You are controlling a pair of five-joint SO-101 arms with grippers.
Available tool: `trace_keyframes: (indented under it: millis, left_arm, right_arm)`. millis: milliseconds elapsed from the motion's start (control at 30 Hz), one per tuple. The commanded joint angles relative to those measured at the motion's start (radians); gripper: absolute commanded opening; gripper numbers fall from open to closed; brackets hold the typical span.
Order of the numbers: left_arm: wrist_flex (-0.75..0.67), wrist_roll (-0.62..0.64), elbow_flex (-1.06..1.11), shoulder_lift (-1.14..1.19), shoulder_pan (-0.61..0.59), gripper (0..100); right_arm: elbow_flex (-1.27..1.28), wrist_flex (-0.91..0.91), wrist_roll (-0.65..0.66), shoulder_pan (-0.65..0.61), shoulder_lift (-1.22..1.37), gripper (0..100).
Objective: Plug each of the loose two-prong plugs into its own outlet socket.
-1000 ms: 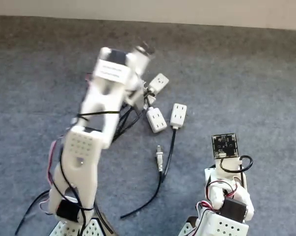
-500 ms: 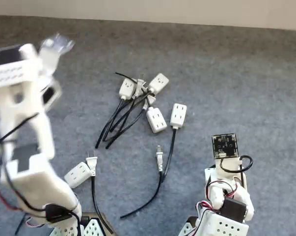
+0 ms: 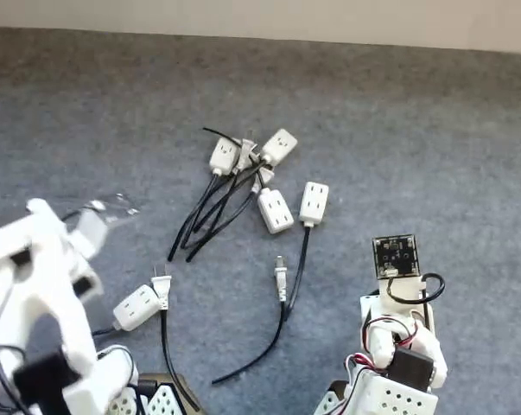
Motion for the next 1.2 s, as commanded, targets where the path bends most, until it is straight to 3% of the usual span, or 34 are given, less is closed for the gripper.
trace_keyframes:
  millis: [0, 200, 333, 733, 833, 967, 1067, 1167]
  left_arm:
    - [-0.015, 0.08, 0.122, -0.18, 0.151, 24]
    - [-0.023, 0.157, 0.249, -0.355, 0.325, 24]
    - [-0.032, 0.163, 0.278, -0.424, 0.363, 24]
    - [-0.46, 0.169, 0.532, -0.421, 0.358, 24]
    - [-0.471, 0.169, 0.555, -0.424, 0.358, 20]
    - [-0.466, 0.164, 0.536, -0.426, 0.36, 0]
    - [-0.434, 0.164, 0.483, -0.426, 0.357, 0]
    - [-0.284, 0.163, 0.361, -0.426, 0.378, 1]
  right_arm:
    - [0.15, 0.007, 0.031, 0.007, -0.007, 0.6]
    - [0.15, 0.007, 0.031, 0.007, -0.007, 0.6]
    - [0.15, 0.007, 0.031, 0.008, -0.007, 0.6]
    - [0.15, 0.008, 0.031, 0.008, -0.007, 0.6]
    - [0.15, 0.008, 0.031, 0.008, -0.007, 0.6]
    - [0.15, 0.008, 0.031, 0.008, -0.007, 0.6]
    - [0.15, 0.008, 0.031, 0.008, -0.007, 0.6]
    - [0.15, 0.008, 0.031, 0.008, -0.007, 0.6]
